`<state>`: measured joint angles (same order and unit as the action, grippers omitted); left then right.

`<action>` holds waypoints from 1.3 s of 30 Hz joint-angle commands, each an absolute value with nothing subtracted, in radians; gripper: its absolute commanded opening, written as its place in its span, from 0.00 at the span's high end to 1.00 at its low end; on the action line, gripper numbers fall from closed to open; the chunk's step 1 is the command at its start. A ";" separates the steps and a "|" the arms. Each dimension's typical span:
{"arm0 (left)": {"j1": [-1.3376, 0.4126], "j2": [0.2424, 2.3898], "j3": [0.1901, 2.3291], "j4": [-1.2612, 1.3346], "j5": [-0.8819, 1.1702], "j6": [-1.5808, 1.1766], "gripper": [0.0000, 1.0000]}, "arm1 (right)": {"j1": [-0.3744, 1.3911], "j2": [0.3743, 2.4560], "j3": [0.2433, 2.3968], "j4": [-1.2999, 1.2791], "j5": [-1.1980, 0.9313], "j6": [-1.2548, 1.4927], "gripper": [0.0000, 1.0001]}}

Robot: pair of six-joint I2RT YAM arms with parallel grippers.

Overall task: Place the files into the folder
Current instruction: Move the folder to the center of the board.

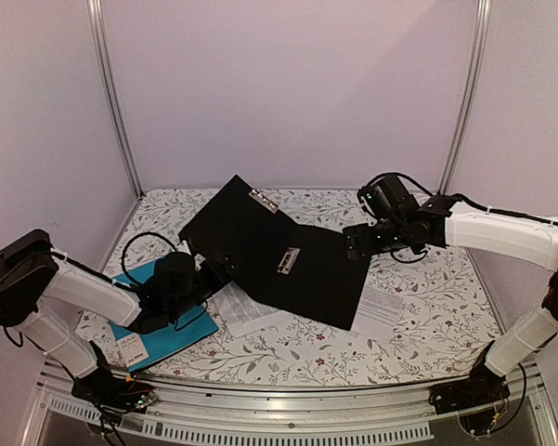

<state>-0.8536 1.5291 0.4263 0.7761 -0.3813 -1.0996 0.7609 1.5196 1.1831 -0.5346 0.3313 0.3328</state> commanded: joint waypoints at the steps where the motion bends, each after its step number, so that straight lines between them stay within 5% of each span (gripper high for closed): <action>1: -0.841 1.465 0.408 0.615 -0.406 -1.027 0.15 | 0.693 1.553 1.090 -0.481 0.162 0.464 0.01; 14: -0.838 1.174 0.510 0.087 -0.573 -0.822 0.01 | 0.510 1.695 1.036 -0.264 -0.072 0.584 0.07; 20: -0.838 1.213 0.586 0.092 -0.502 -0.677 0.00 | 0.468 1.776 1.060 -0.175 -0.201 0.602 0.14; 30: -0.838 1.343 0.656 0.125 -0.430 -0.628 0.00 | 0.439 1.845 1.087 -0.066 -0.349 0.654 0.57; 36: -0.838 1.371 0.701 0.098 -0.391 -0.525 0.00 | 0.363 1.823 1.114 -0.069 -0.418 0.642 0.96; 39: -0.838 1.376 0.712 0.089 -0.396 -0.478 0.00 | 0.328 1.801 1.113 -0.072 -0.475 0.639 1.00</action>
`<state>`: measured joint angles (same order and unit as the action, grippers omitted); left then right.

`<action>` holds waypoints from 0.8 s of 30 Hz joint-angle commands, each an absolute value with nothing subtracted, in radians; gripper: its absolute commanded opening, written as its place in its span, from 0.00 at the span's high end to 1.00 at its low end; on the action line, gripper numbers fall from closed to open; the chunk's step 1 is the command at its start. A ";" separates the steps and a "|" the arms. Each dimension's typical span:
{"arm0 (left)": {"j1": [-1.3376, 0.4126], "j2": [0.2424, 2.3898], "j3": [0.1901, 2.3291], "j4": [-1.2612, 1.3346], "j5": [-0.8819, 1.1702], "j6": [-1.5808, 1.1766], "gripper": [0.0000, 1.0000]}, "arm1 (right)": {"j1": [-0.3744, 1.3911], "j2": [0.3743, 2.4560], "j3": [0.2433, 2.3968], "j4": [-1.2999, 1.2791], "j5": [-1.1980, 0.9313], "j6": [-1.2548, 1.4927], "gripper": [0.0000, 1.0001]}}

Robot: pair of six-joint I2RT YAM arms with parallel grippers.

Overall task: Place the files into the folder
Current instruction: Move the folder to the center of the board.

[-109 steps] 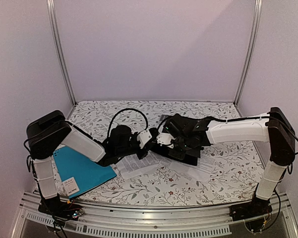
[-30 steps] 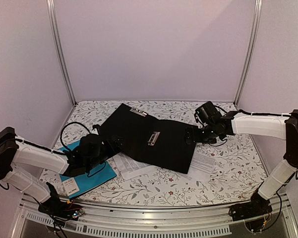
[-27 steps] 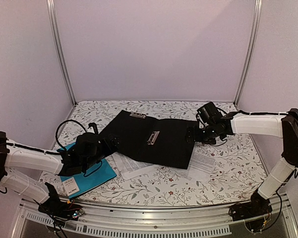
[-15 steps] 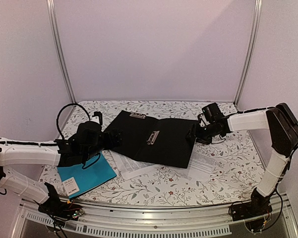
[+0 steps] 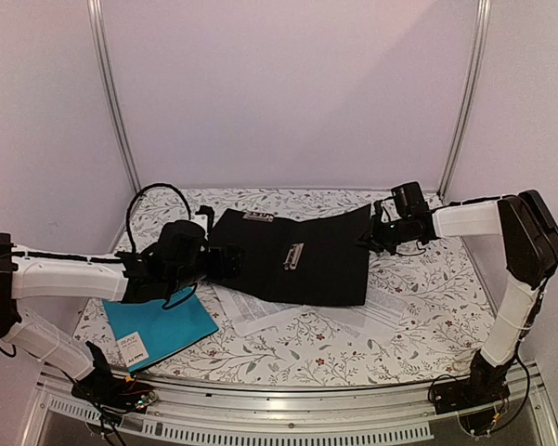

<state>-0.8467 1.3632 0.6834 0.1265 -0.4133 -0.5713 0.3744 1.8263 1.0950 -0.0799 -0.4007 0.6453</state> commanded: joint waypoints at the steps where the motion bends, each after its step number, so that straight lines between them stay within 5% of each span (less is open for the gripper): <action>1: -0.838 1.378 0.716 0.088 -0.397 -0.465 0.00 | 0.322 1.795 1.115 -0.071 -0.503 0.647 1.00; 14: -0.838 1.422 0.775 0.063 -0.416 -0.419 0.00 | 0.318 1.616 1.119 -0.055 -0.707 0.817 1.00; 24: -0.838 1.433 0.806 0.055 -0.401 -0.361 0.00 | 0.316 1.473 1.120 -0.449 -0.707 0.607 1.00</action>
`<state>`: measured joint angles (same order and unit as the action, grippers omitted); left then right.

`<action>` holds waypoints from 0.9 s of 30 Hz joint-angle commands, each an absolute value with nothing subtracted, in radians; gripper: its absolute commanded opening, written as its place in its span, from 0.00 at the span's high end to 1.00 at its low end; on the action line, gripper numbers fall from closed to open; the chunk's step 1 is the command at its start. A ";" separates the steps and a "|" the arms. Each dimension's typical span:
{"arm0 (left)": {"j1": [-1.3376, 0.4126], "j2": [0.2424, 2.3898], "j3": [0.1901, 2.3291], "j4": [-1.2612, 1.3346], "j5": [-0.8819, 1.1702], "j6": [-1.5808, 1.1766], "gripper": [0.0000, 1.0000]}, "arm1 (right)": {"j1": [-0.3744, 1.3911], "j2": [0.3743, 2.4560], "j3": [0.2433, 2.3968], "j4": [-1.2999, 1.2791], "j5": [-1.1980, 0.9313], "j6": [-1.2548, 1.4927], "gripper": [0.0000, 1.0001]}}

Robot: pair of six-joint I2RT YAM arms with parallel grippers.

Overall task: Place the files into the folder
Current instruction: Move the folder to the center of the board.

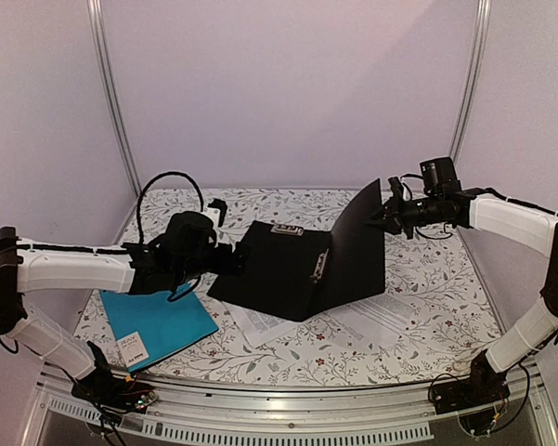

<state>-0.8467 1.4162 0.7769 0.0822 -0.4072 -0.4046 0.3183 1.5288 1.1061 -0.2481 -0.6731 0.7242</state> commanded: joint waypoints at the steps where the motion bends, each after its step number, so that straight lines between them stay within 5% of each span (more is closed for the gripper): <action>1: -0.838 1.435 0.807 0.053 -0.402 -0.355 0.00 | 0.315 1.464 1.122 -0.489 -0.712 0.587 1.00; 13: -0.838 1.524 0.871 0.039 -0.316 -0.296 0.00 | 0.295 1.458 1.156 -0.700 -0.864 0.396 1.00; 27: -0.838 1.639 0.978 -0.052 -0.114 -0.021 0.01 | 0.266 1.620 1.258 -0.882 -0.628 0.187 0.99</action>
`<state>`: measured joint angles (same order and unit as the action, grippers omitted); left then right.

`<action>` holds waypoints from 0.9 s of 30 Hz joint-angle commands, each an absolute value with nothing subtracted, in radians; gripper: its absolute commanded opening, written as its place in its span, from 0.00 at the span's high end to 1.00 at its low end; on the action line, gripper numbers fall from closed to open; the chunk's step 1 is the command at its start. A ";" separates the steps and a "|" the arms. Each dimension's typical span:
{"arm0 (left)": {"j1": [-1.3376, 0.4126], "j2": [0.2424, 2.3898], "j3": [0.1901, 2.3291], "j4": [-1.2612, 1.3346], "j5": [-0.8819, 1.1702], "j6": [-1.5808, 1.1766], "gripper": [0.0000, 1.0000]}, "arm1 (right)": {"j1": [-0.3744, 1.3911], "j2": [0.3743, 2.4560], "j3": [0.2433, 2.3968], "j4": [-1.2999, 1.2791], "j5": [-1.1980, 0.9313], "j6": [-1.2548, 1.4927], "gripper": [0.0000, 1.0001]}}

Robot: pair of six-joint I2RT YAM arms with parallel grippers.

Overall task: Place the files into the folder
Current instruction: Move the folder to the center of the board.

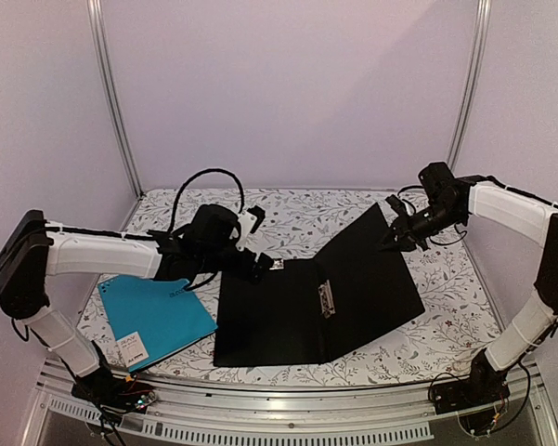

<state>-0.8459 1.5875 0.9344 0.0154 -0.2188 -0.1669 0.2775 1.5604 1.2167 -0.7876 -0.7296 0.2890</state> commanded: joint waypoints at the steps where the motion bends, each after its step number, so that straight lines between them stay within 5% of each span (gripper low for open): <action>1: -0.835 1.657 0.993 -0.067 -0.105 -0.003 0.02 | 0.265 1.632 1.261 -0.887 -0.593 0.173 0.98; 12: -0.654 1.846 1.203 -0.248 0.057 -0.143 0.14 | 0.259 1.731 1.344 -0.979 -0.237 0.122 0.70; 27: -0.572 2.026 1.349 -0.342 0.218 -0.415 0.30 | 0.329 1.734 1.398 -0.939 -0.008 0.122 0.35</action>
